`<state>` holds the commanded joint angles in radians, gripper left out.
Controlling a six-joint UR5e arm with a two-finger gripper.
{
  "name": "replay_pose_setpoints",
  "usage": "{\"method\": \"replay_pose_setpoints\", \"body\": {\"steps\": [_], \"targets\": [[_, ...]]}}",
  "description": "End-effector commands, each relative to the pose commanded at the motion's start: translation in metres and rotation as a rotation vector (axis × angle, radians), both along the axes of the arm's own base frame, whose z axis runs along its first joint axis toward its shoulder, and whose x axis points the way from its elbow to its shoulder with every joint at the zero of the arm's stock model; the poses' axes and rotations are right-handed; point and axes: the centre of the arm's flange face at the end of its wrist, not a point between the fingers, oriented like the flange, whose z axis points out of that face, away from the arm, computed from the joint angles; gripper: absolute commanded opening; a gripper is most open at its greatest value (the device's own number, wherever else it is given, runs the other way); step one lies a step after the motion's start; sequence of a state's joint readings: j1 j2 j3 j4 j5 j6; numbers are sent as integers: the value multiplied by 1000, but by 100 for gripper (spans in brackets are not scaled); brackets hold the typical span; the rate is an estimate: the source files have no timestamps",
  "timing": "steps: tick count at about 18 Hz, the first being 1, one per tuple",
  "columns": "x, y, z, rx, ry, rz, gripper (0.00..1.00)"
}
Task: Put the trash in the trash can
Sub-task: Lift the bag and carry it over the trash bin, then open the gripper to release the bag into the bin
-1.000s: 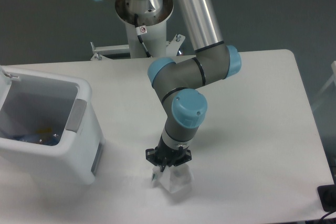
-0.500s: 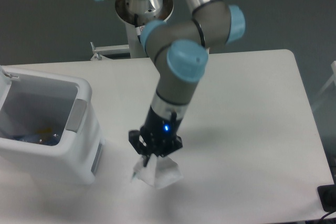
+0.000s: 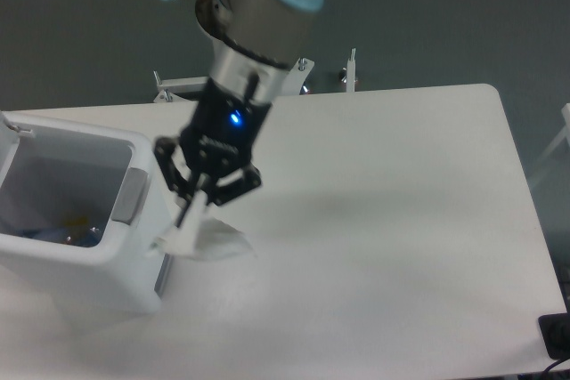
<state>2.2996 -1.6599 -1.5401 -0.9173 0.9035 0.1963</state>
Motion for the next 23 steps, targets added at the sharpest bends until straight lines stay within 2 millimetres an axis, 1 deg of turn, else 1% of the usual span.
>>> {"method": "replay_pose_setpoints", "body": {"steps": [3,8,9,10,11,12,13,14,15,17,20,21,23], "targets": [[30,7,2,-1,7,-45,0],[61,26,-12,-19,2,-118,0],[69,30,-13,-18,5,-135,12],[76,32,-14,-17,5,-149,31],[83,33,-14,-18,2,-157,38],[84,34,-14,-17,4,-162,57],[85,34,-14,-17,5,-165,88],[85,36,-16,-20,2,-165,95],[85,36,-17,-21,1,-165,100],[84,36,-20,-28,-1,-161,100],[80,40,-25,-32,-4,-161,100],[61,44,-32,-38,-5,-139,100],[5,42,-41,-43,-4,-72,100]]}}
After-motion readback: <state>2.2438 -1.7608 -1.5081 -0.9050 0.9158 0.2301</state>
